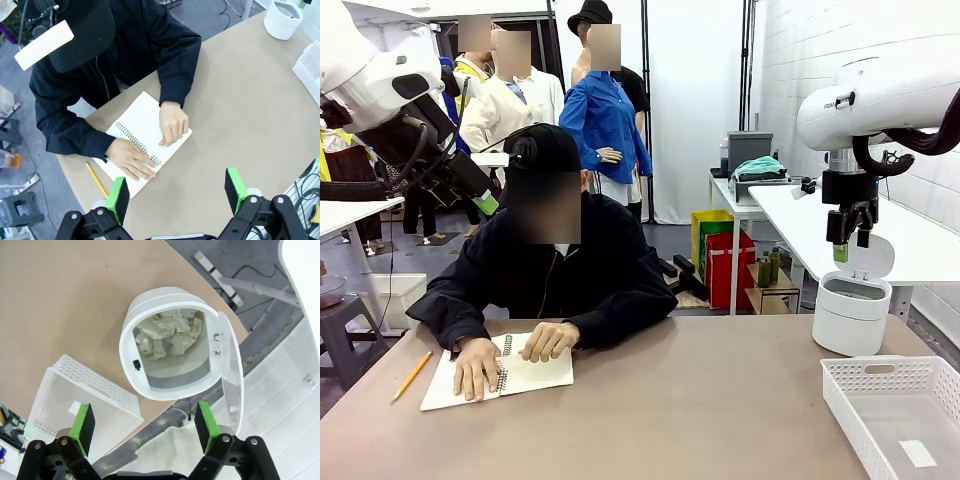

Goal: Sort the paper based on its condition.
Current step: If a person hands you a paper, place it in the Organizing basket , and if it's crumpled, put it in the Trash can.

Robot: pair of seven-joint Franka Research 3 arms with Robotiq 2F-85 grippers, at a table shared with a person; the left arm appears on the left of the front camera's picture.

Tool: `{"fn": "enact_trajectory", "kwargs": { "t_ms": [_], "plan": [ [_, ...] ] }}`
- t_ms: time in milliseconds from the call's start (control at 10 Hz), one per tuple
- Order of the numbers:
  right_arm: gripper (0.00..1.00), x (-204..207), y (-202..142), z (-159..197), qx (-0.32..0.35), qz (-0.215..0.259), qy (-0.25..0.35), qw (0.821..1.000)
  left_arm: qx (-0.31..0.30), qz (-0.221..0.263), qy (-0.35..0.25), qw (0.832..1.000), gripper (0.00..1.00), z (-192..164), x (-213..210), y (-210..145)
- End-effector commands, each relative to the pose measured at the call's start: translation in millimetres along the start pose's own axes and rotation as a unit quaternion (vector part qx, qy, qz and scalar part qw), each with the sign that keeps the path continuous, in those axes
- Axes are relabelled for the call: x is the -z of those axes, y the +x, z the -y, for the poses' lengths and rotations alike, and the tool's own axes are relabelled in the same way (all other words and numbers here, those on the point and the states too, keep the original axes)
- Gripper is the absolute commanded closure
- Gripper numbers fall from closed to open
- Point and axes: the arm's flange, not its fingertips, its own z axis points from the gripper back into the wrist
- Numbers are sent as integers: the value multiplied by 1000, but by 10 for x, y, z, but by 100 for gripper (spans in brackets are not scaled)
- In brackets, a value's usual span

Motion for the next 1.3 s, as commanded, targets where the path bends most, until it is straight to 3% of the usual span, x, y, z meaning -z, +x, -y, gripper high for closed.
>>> {"fn": "enact_trajectory", "kwargs": {
  "t_ms": [0, 300, 400, 600, 700, 900, 1200],
  "plan": [
    [0, -195, -85, -400, -45, 59, 9, 997, 2, 0, 4, 1000, 0, -11, -9, -4],
    [0, -503, -97, -1103, -162, 188, 57, 967, 2, 0, 4, 1000, 0, -11, -9, -4],
    [0, -645, -53, -1238, -179, 226, 48, 956, 2, 0, 4, 1000, 0, -11, -9, -4],
    [0, -965, 60, -1435, -232, 284, 91, 926, 2, 0, 4, 1000, 0, -11, -9, -4],
    [0, -1120, 103, -1457, -245, 308, 125, 911, 2, 0, 4, 1000, 0, -11, -9, -4],
    [0, -1388, 173, -1521, -259, 345, 122, 894, 2, 0, 4, 1000, 0, -11, -9, -4],
    [0, -1658, 248, -1674, -275, 357, 92, 888, 2, 0, 4, 1000, 0, -11, -9, -4]
  ]
}}
